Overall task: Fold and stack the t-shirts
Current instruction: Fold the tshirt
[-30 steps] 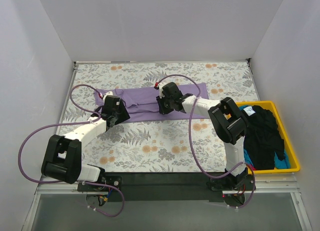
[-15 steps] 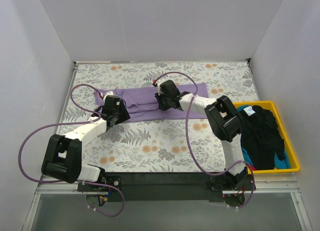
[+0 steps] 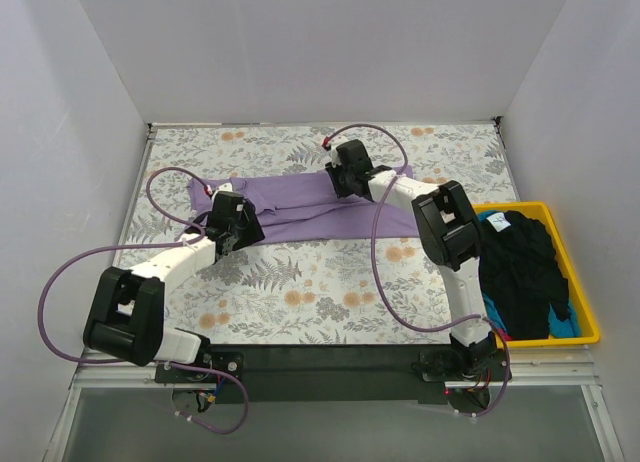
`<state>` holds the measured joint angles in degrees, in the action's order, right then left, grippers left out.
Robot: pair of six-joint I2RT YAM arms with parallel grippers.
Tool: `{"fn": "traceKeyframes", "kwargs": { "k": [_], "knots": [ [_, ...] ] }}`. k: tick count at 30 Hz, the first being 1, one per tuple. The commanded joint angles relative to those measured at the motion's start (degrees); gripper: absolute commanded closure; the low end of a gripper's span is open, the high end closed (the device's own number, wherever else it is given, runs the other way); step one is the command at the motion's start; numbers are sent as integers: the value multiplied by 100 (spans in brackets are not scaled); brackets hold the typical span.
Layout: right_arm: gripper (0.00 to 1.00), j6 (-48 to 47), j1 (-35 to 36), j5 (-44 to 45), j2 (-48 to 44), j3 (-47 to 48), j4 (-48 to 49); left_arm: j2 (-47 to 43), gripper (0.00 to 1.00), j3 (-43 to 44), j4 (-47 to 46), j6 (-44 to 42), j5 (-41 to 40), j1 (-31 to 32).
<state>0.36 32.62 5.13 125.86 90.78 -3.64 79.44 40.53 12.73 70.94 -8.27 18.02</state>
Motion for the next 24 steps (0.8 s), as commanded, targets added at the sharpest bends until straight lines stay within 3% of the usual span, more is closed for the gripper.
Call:
{"fn": "traceKeyframes", "kwargs": {
  "k": [1,10,18,24],
  "knots": [
    [66,-186,-194,59,-131,203,65,10,41,165,-52,-159,159,105],
    [61,227,-247,-196,-1537,-912,-119,449,43,938,-34,-484,159,816],
    [61,1080,-274,-310,-2698,-2607,-137,1521,74,1659,-51,-651,-288,1414],
    [61,1273,-388,-310,-3120,-3303,-155,2136,79,2177,-148,-853,-552,1572]
  ]
}}
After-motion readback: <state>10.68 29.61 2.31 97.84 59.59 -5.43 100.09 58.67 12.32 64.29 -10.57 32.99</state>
